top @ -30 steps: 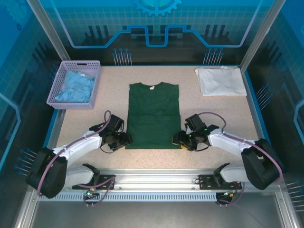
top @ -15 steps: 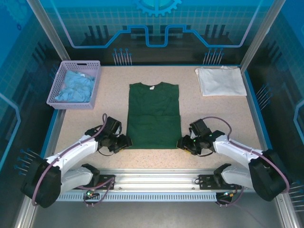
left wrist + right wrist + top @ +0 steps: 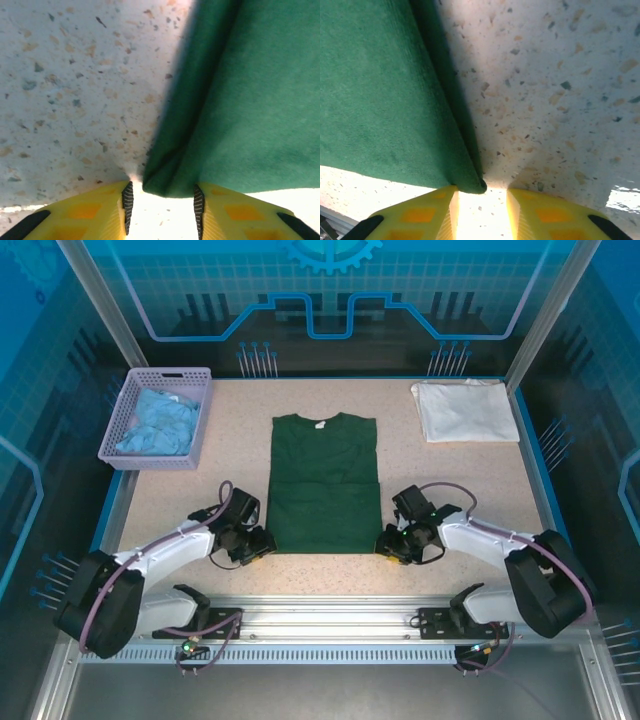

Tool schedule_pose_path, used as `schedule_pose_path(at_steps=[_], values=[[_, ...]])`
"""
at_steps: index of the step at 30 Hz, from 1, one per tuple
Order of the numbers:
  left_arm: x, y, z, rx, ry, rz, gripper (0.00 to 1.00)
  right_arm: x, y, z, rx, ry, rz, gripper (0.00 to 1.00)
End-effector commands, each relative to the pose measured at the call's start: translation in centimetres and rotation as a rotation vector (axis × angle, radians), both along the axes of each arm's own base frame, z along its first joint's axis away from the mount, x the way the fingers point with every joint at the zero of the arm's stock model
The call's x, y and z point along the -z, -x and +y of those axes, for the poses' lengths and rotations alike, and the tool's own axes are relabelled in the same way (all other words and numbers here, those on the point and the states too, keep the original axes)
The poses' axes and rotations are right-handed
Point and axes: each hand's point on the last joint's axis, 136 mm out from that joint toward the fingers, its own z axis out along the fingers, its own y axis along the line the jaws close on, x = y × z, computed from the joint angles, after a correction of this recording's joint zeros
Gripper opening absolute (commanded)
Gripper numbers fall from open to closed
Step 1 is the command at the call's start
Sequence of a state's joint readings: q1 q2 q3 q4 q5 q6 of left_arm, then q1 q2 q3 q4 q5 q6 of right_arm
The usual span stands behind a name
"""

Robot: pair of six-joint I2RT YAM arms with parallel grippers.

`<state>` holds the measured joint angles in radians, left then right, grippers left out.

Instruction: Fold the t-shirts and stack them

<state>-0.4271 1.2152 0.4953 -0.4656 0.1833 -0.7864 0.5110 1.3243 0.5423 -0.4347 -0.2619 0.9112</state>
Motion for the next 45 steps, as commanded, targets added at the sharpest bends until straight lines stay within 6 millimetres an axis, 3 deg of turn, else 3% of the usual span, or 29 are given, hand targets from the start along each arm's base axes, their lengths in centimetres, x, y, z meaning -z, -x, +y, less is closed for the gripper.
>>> schedule_pose_path(at_steps=[1, 6, 10, 17, 26, 31, 38, 45], values=[[0.1, -1.1, 0.7, -0.021, -0.043, -0.029, 0.38, 0.4, -1.4, 0.8, -0.033, -0.007, -0.051, 0.28], [-0.1, -1.9, 0.2, -0.01, -0.031, -0.046, 0.36, 0.3, -1.5, 1.3, -0.042, -0.021, -0.039, 0.24], [-0.2, -1.9, 0.0, 0.004, -0.019, -0.053, 0.38, -0.8, -1.8, 1.9, -0.059, -0.037, -0.066, 0.3], [-0.1, -2.3, -0.2, 0.013, -0.017, -0.061, 0.37, -0.8, -1.6, 0.9, -0.041, 0.028, -0.047, 0.32], [-0.3, -3.2, -0.3, 0.017, -0.027, -0.085, 0.26, 0.2, -2.3, 1.2, -0.054, 0.061, -0.015, 0.17], [-0.4, -3.6, -0.3, 0.026, -0.036, -0.089, 0.18, 0.6, -2.3, 0.8, -0.077, 0.105, 0.0, 0.04], [-0.6, -2.0, 0.5, 0.037, -0.058, -0.076, 0.07, 0.9, -1.0, 0.0, -0.139, 0.206, 0.007, 0.0], [-0.5, 1.7, 0.6, 0.063, -0.057, -0.018, 0.0, 1.6, 2.9, -0.3, -0.199, 0.296, 0.027, 0.0]])
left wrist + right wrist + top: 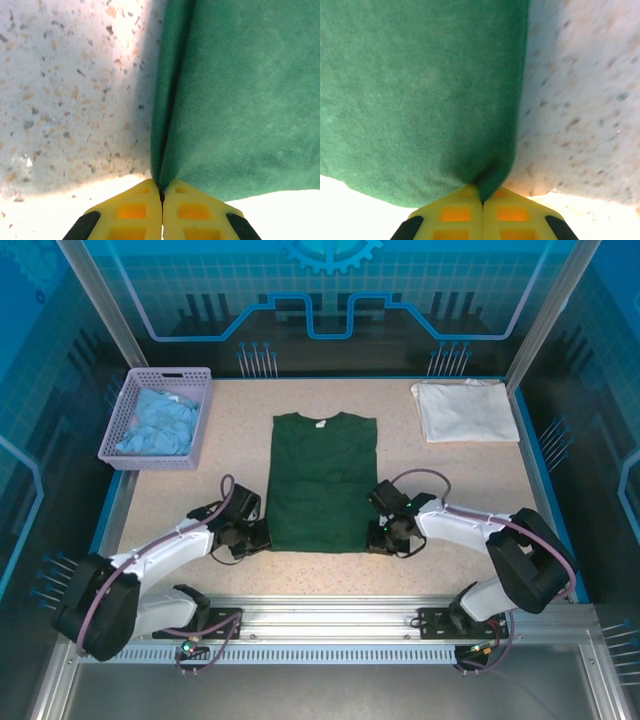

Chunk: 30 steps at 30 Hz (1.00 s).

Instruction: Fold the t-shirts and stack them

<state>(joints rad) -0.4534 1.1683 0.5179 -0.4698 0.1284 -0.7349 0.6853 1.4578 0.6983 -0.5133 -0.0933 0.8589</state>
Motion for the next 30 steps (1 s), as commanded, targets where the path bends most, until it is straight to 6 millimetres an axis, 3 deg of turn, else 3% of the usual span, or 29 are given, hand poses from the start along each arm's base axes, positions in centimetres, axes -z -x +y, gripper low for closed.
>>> schedule_pose_path(at_steps=[1, 8, 13, 17, 23, 30], values=[[0.9, 3.5, 0.7, 0.007, -0.022, 0.095, 0.0, 1.8, 4.2, -2.7, -0.009, 0.143, 0.084, 0.0], [1.1, 8.0, 0.1, 0.007, 0.027, 0.161, 0.0, 1.3, 7.6, -3.7, -0.039, 0.201, 0.043, 0.0], [0.2, 9.5, 0.4, -0.001, 0.044, 0.161, 0.0, 0.4, 9.1, -4.2, -0.033, 0.152, 0.015, 0.0], [-1.0, 9.9, -0.1, -0.016, 0.094, 0.154, 0.0, -1.4, 8.9, -3.9, -0.042, 0.083, -0.053, 0.0], [-4.2, 8.6, -0.7, -0.041, 0.147, 0.077, 0.0, -5.5, 7.5, -3.3, -0.039, -0.01, -0.177, 0.0], [-9.1, 4.0, -3.5, -0.083, 0.257, -0.057, 0.0, -10.9, 3.3, -2.4, -0.015, -0.059, -0.247, 0.0]])
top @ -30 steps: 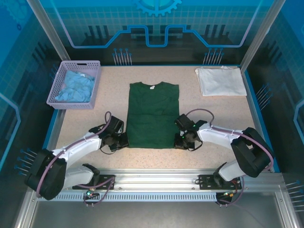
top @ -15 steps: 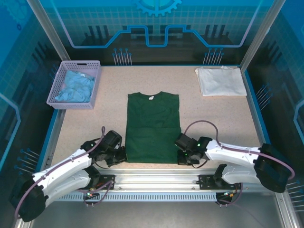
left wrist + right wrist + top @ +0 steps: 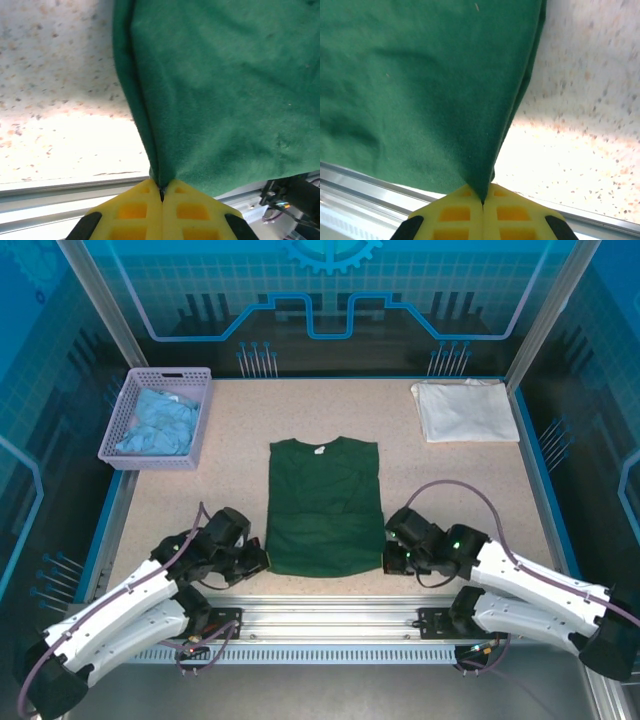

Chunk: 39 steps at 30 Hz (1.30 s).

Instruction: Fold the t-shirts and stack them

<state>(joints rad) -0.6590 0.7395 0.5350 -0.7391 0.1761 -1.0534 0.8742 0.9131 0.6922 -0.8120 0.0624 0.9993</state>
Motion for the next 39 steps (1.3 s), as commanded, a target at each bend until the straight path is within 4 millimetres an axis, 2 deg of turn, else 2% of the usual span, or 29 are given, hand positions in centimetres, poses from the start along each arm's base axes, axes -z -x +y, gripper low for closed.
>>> schedule_pose_path(at_steps=[1, 4, 7, 14, 20, 24, 28, 33, 34, 35, 36, 37, 38, 39], values=[[-3.5, -3.2, -1.5, -0.042, 0.05, -0.083, 0.0, -2.3, -2.2, -0.3, 0.001, 0.01, -0.017, 0.0], [-6.0, -6.3, -1.8, -0.058, 0.059, -0.135, 0.0, -4.3, -5.3, 0.3, 0.017, -0.031, -0.023, 0.0], [-7.4, -9.6, -1.7, -0.083, 0.089, -0.148, 0.01, -5.7, -8.3, 0.6, 0.022, -0.048, -0.035, 0.0], [-8.1, -16.0, -1.1, -0.11, 0.129, -0.102, 0.0, -6.5, -15.0, 1.5, 0.038, -0.096, -0.003, 0.0], [-8.8, -22.1, 0.1, -0.191, 0.159, -0.105, 0.0, -6.6, -21.8, 1.7, 0.077, -0.111, 0.018, 0.0], [-7.9, -26.3, 1.5, -0.268, 0.162, -0.1, 0.0, -5.5, -26.0, 2.1, 0.114, -0.152, 0.06, 0.0], [-5.7, -30.1, 3.2, -0.348, 0.182, -0.071, 0.01, -3.9, -30.3, 2.3, 0.153, -0.192, 0.1, 0.0], [-1.6, -35.0, 4.8, -0.407, 0.193, 0.001, 0.11, -0.6, -36.2, 1.9, 0.248, -0.273, 0.159, 0.01], [-0.5, -36.0, 5.1, -0.423, 0.191, 0.014, 0.19, -0.5, -37.7, 2.1, 0.253, -0.313, 0.156, 0.03], [0.4, -36.7, 5.4, -0.436, 0.188, 0.039, 0.31, 0.7, -38.8, 2.1, 0.268, -0.322, 0.178, 0.09], [0.7, -37.4, 5.5, -0.443, 0.2, 0.061, 0.33, 1.6, -39.5, 1.6, 0.297, -0.312, 0.214, 0.27], [0.4, -38.1, 5.7, -0.447, 0.202, 0.058, 0.39, 1.6, -40.3, 1.2, 0.311, -0.32, 0.227, 0.39], [-0.1, -38.4, 6.0, -0.458, 0.182, 0.042, 0.56, 1.3, -40.9, 0.7, 0.319, -0.318, 0.22, 0.4], [-1.0, -38.8, 6.2, -0.463, 0.175, 0.007, 0.73, 1.2, -41.0, -0.7, 0.354, -0.274, 0.215, 0.4]])
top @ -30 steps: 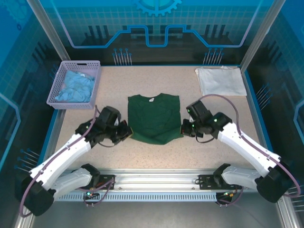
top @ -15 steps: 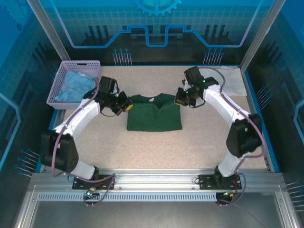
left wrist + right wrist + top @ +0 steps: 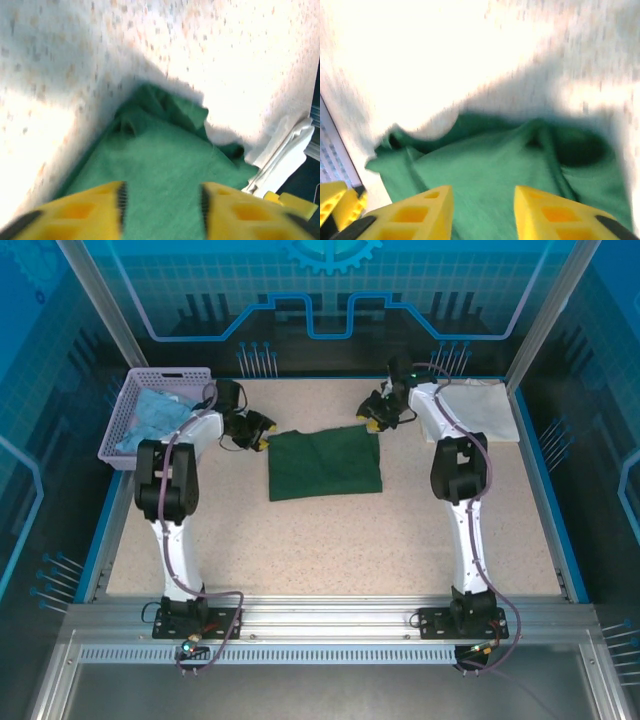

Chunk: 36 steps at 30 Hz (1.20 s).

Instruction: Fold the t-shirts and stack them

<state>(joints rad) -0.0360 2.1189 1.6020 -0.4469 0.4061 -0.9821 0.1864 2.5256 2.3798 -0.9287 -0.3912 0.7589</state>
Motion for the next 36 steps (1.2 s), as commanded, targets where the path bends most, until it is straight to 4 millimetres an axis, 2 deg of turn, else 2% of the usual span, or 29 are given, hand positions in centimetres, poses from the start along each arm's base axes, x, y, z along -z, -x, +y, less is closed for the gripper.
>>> schedule_pose_path(at_steps=[1, 3, 4, 5, 7, 9, 11, 14, 18, 24, 27, 32, 36], values=[[-4.7, -1.7, 0.0, -0.003, 0.007, -0.103, 0.81, -1.6, 0.7, -3.4, 0.092, 0.033, 0.084, 0.41], [-7.5, -2.1, -0.2, 0.037, -0.026, -0.161, 0.87, -3.2, 1.3, -4.0, 0.118, 0.011, 0.048, 0.41], [-8.9, -2.1, -0.2, 0.058, -0.049, -0.187, 0.88, -3.6, 2.0, -4.0, 0.127, -0.004, 0.032, 0.4], [-9.9, -1.9, -0.5, 0.076, -0.063, -0.211, 0.88, -5.0, 2.7, -3.9, 0.129, -0.012, -0.013, 0.4], [-11.4, -0.9, -1.2, 0.109, -0.086, -0.241, 0.87, -5.9, 4.9, -3.6, 0.113, 0.005, -0.06, 0.4], [-11.4, 0.5, -2.5, 0.153, -0.097, -0.243, 0.88, -5.6, 7.2, -3.4, 0.08, 0.033, -0.067, 0.43], [-10.6, 1.9, -3.3, 0.19, -0.117, -0.238, 0.92, -4.6, 9.1, -3.2, 0.048, 0.051, -0.069, 0.5], [-8.5, 2.6, -3.5, 0.208, -0.082, -0.227, 0.93, -3.1, 10.0, -3.8, 0.022, 0.06, -0.074, 0.57], [-7.0, 1.6, -3.3, 0.271, -0.074, -0.253, 0.9, -3.0, 7.3, -2.8, -0.074, 0.034, -0.158, 0.6], [-3.3, -0.2, -1.3, 0.308, -0.116, -0.286, 0.84, -0.5, 1.5, -2.3, -0.133, 0.086, -0.252, 0.57], [-1.7, -0.8, -0.6, 0.326, -0.119, -0.3, 0.81, -0.2, -0.6, -1.9, -0.161, 0.084, -0.322, 0.58], [-0.7, -1.5, -0.3, 0.365, -0.138, -0.355, 0.8, 2.6, -2.2, -1.2, -0.192, 0.073, -0.298, 0.61], [1.5, -1.7, -0.8, 0.38, -0.092, -0.353, 0.77, 3.9, -2.5, -0.4, -0.228, 0.066, -0.287, 0.62]])
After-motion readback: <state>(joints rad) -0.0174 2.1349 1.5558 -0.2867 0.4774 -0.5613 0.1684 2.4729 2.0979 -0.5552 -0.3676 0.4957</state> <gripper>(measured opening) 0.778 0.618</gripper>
